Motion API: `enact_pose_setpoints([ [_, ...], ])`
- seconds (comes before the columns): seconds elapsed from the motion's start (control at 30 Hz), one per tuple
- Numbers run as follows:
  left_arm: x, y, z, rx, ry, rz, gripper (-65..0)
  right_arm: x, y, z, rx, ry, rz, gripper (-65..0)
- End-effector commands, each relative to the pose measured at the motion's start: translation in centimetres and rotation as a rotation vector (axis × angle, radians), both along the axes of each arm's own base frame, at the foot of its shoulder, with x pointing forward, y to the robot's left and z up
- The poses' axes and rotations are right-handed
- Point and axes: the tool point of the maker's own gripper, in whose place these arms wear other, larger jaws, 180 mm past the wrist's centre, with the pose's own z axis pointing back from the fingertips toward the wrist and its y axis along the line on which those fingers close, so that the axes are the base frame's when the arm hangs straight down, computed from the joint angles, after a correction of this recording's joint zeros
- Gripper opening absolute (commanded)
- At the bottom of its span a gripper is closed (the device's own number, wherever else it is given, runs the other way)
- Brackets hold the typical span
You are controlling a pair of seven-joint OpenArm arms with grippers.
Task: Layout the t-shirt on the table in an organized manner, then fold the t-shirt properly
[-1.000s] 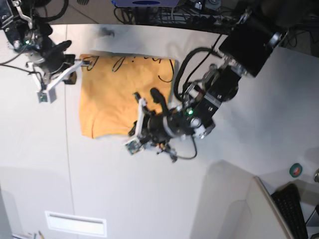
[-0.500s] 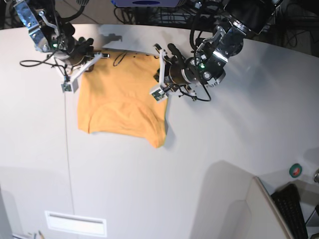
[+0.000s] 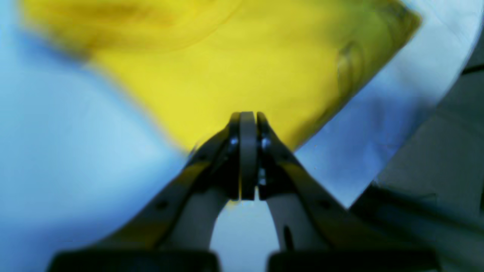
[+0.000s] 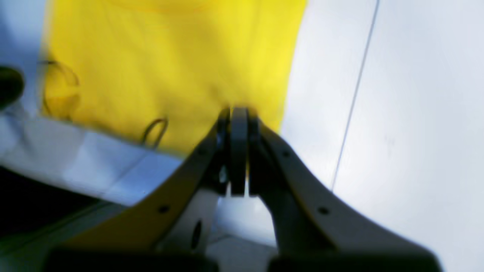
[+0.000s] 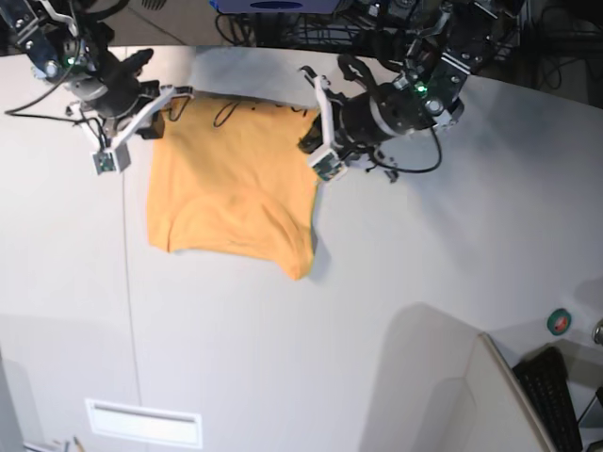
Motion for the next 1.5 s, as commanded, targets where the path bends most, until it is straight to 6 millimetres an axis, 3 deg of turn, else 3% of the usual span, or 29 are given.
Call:
enact_pose_setpoints([
  [0.0, 0.5, 0.8, 1.4, -0.014, -0.043, 0.026, -65.0, -0.1, -0.2, 0.8, -0.001, -0.023, 0.017, -65.0],
  [0.13, -1.9, 5.6, 1.4, 0.056, -0.018, 0.105, -65.0, -4.6, -0.6, -0.4, -0.012, 0.077, 0.032, -65.0],
  [0.3, -7.9, 10.3, -0.1, 0.166, 0.101, 0.113, -65.0, -13.4, -1.3, -1.4, -0.028, 0.273, 0.068, -65.0],
  [0.43, -14.5, 11.7, -1.5, 0.216, 0.252, 0.086, -65.0, -21.0, -1.1, -1.4, -0.018, 0.448, 0.078, -65.0],
  [0.53, -18.0, 11.5, -2.5, 0.22, 0.342, 0.072, -65.0, -24.2, -0.8, -2.5, -0.019, 0.532, 0.08, -65.0],
  [0.73, -22.5, 10.9, -6.2, 0.228, 0.501, 0.046, -65.0, -27.9, 2.0, -6.9, -0.025, 0.649, 0.238, -65.0],
  [0.77, -23.9, 10.8, -7.1, 0.231, 0.546, 0.054, -65.0, -29.2, 1.6, -7.9, -0.052, 0.681, 0.27, -65.0],
  [0.93, -26.6, 10.9, -11.5, 0.199, 0.644, 0.15, -65.0, -30.3, 0.2, -12.1, -0.123, 0.742, 0.407, -65.0],
  [1.0, -27.6, 11.0, -13.4, 0.165, 0.664, 0.216, -65.0, -31.2, 0.9, -13.1, -0.062, 0.774, 0.517, -65.0],
  [1.13, -30.5, 11.7, -17.2, 0.114, 0.708, 0.377, -65.0, -33.6, -2.3, -16.0, -0.05, 0.914, 0.606, -65.0],
  [1.23, -32.4, 12.6, -19.8, 0.078, 0.708, 0.54, -65.0, -34.0, -4.5, -18.3, -0.043, 0.956, 0.566, -65.0],
  [1.33, -34.0, 13.6, -20.9, 0.079, 0.698, 0.696, -65.0, -33.7, -5.9, -20.3, -0.064, 0.892, 0.446, -65.0],
  [1.47, -32.1, 12.9, -21.0, 0.053, 0.632, 0.612, -65.0, -31.9, -5.0, -21.6, -0.061, 0.713, 0.33, -65.0],
])
